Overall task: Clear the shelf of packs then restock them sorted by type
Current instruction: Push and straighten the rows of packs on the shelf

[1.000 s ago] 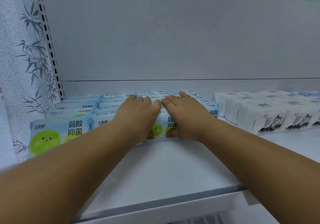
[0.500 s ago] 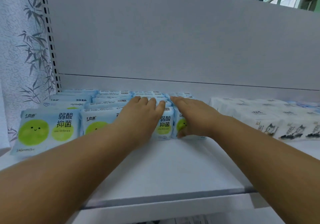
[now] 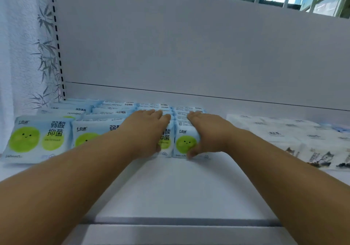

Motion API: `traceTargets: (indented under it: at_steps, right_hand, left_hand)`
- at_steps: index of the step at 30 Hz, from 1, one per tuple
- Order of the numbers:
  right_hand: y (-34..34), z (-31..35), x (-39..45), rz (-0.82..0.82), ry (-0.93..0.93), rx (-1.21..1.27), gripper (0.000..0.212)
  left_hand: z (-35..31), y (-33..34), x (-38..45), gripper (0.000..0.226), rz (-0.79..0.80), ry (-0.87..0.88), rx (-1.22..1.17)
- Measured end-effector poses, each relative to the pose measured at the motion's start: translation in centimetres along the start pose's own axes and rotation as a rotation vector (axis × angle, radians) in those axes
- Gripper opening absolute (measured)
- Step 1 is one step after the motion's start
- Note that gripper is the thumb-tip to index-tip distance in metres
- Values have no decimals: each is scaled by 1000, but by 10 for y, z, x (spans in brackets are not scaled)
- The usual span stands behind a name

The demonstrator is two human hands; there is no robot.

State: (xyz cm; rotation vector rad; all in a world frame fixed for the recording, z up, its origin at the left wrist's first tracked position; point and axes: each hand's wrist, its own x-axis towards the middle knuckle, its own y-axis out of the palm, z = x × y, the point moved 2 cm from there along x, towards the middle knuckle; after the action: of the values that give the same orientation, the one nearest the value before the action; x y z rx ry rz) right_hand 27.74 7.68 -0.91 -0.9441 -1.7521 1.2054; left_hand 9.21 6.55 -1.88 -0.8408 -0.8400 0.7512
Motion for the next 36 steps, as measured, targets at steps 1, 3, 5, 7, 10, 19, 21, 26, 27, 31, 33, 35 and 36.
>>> traceTargets:
  at_steps: [1, 3, 5, 7, 10, 19, 21, 26, 27, 31, 33, 35, 36]
  right_hand:
    - [0, 0, 1, -1, -5, 13, 122]
    - [0, -1, 2, 1, -7, 26, 119]
    - [-1, -2, 2, -11, -13, 3, 116]
    - [-4, 0, 2, -42, -33, -44, 122]
    - [-15, 13, 3, -99, -97, -54, 126]
    - [-24, 80, 17, -199, -281, 6, 111]
    - [-18, 88, 20, -209, -268, -66, 108]
    - [-12, 101, 26, -230, -183, -162, 98]
    - [-13, 104, 27, -234, -178, -166, 99]
    - [-28, 129, 29, -227, -185, -5, 111]
    - [-33, 146, 31, -232, -191, 26, 114]
    - [-34, 163, 35, -224, -179, 13, 113]
    - [-34, 170, 38, -228, -166, 3, 110]
  left_hand:
    - [0, -1, 0, 87, 7, -4, -2]
    - [-1, -3, 0, 87, 28, -11, -2]
    - [-1, -6, 0, 91, 50, -13, -3]
    - [1, -10, -1, 98, 54, -20, -17]
    - [6, -18, -9, 109, 38, -45, -34]
    - [58, -21, -56, 122, 89, -171, 16]
    - [68, -16, -63, 128, 142, -192, 42]
    - [82, 3, -71, 123, 113, -175, 86]
    - [83, 6, -71, 120, 86, -159, 79]
    - [93, 6, -76, 117, 11, -79, 67]
    - [105, 1, -80, 121, 25, -57, 91]
    - [119, 1, -82, 116, 20, -35, 93]
    - [123, 3, -81, 109, 6, -23, 80]
